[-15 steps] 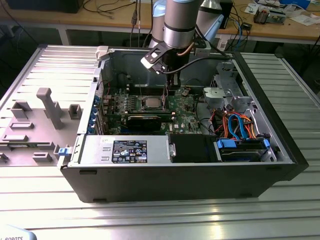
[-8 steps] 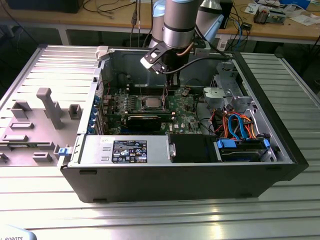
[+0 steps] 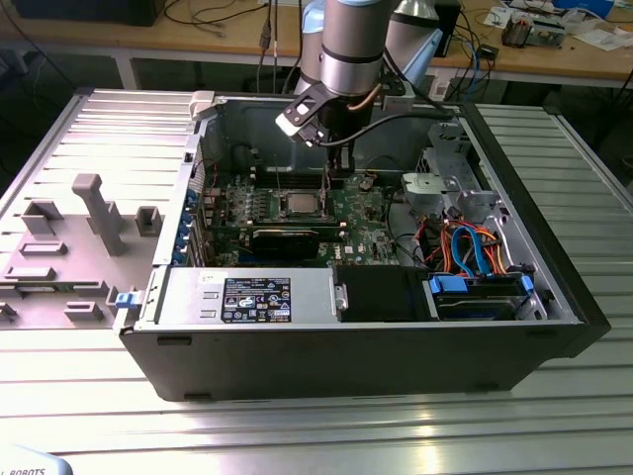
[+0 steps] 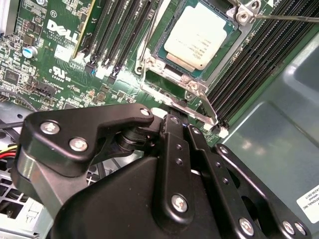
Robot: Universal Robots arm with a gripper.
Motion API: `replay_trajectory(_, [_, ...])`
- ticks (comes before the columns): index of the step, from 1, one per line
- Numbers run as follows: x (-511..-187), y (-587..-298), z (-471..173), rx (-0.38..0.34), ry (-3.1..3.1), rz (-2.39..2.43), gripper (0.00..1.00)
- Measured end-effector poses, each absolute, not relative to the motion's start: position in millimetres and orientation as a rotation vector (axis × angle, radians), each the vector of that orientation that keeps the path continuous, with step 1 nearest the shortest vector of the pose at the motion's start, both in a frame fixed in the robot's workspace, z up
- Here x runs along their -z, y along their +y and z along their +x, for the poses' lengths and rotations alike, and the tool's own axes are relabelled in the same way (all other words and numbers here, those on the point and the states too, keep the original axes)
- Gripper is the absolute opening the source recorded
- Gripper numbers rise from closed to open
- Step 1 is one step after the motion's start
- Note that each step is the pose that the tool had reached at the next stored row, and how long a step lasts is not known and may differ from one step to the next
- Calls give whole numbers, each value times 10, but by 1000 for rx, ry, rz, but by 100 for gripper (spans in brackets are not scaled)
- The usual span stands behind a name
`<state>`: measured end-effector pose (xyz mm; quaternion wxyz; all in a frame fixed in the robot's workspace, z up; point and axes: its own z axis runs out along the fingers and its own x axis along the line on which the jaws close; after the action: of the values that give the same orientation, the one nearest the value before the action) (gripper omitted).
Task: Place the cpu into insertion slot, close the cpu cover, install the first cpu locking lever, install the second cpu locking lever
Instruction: 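Close the cpu cover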
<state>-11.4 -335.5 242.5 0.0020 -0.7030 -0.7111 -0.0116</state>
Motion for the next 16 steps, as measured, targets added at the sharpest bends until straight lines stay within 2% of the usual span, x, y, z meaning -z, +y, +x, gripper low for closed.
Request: replay_trajectory(16, [-2415, -3356, -264, 36, -2233, -2204, 11])
